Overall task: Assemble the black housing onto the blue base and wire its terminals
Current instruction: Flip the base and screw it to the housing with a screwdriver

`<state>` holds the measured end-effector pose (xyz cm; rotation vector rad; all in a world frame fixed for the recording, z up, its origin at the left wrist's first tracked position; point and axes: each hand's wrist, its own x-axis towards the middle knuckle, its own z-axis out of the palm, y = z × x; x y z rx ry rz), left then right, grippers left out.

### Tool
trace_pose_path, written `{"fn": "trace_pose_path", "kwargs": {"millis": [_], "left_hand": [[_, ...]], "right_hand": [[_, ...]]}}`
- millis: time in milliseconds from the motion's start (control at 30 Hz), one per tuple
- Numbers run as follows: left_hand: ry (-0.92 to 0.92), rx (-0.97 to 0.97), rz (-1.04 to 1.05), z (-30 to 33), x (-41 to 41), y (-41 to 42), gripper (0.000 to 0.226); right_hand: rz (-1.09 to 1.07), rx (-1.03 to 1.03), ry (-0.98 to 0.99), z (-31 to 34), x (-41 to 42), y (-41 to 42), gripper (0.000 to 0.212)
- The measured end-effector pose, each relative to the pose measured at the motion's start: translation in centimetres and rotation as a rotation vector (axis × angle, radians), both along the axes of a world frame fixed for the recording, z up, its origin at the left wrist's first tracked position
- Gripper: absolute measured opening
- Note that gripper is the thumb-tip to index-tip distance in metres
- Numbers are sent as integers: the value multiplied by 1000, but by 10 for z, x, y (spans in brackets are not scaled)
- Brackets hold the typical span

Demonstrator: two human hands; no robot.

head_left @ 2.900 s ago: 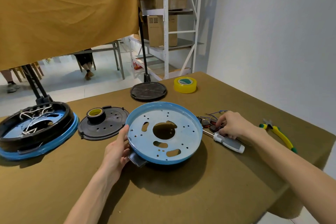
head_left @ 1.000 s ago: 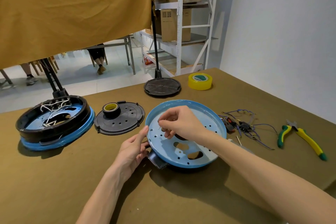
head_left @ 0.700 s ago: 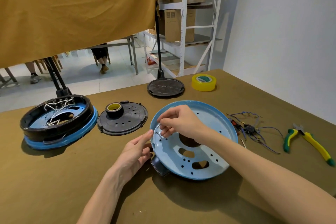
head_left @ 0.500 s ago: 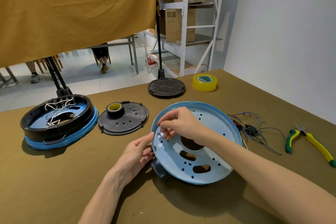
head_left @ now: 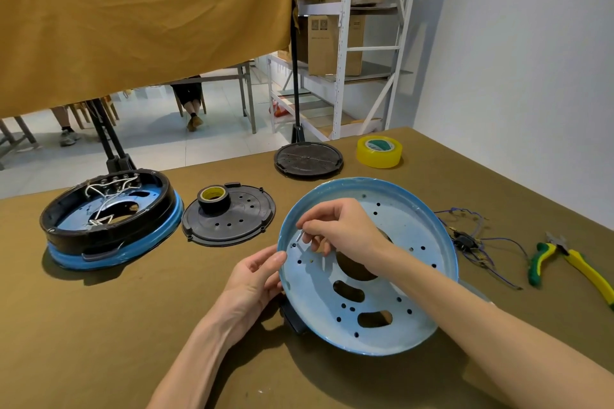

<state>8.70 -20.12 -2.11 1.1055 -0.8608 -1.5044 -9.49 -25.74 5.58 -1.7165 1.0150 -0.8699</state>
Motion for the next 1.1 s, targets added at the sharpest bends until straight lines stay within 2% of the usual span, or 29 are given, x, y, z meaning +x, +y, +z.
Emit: {"fn": "trace_pose_path", "kwargs": {"millis": [367,600,667,733,833,967,1100], "left_hand": [[21,-2,-17,-1,0,-1,58],[-21,139,5,7,-5,-6,68],[-23,173,23,10,-6,-7,69],[-18,190,33,12,-7,-8,69],[-28,220,72,14,-11,-9,73],[-75,251,116,14,-14,-10,83],[-65,291,144,15,-14,-10,82]], "right_hand": [[33,-63,204,8,9,-2,20],[58,7,400,12,21,-19,28],[45,65,386,12,21,-23,23],[-6,218,289,14,18,-28,14],[-66,385,221,19,14,-34,16],[-23,447,286,29,21,-36,18],[17,380,342,32,24,-39,18]]}}
